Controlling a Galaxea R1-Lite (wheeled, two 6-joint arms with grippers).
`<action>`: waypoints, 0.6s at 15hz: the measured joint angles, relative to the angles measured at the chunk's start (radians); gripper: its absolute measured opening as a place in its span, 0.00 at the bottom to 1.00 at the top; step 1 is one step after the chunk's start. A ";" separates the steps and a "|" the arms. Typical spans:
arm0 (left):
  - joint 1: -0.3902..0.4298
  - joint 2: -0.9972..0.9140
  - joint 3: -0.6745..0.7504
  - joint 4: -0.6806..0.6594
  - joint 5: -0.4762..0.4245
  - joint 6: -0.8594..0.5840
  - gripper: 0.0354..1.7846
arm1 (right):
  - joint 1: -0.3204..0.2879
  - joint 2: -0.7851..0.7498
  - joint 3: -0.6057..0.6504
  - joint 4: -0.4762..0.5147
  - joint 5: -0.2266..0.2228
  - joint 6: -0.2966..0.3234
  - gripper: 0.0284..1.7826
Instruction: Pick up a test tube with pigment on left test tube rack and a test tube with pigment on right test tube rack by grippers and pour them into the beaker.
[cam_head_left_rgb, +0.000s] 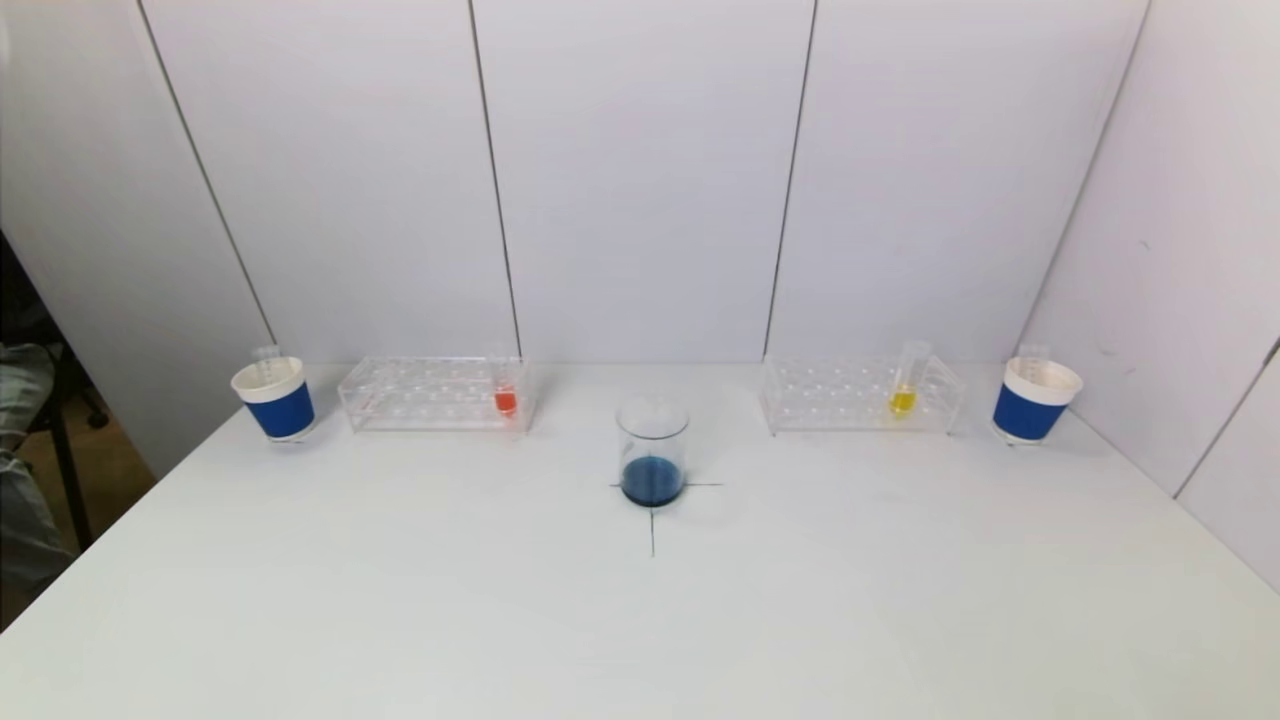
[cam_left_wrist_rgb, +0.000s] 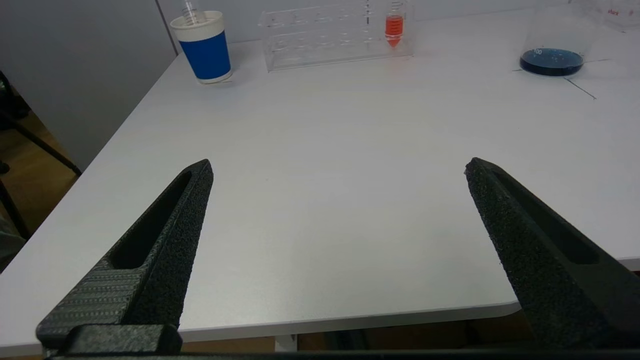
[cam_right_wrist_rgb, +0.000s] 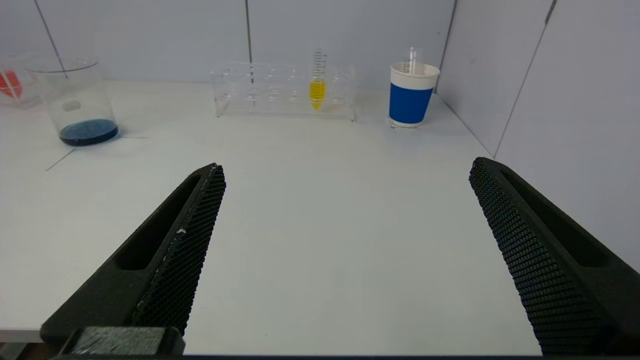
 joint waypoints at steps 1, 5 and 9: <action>0.000 0.000 0.000 0.000 0.000 0.000 0.99 | 0.000 -0.004 0.003 0.023 -0.001 0.000 1.00; 0.000 0.000 0.000 0.000 0.000 0.000 0.99 | 0.000 -0.008 0.005 0.056 -0.003 0.026 1.00; 0.000 0.000 0.000 0.000 0.000 0.000 0.99 | 0.000 -0.009 0.005 0.058 -0.009 0.043 1.00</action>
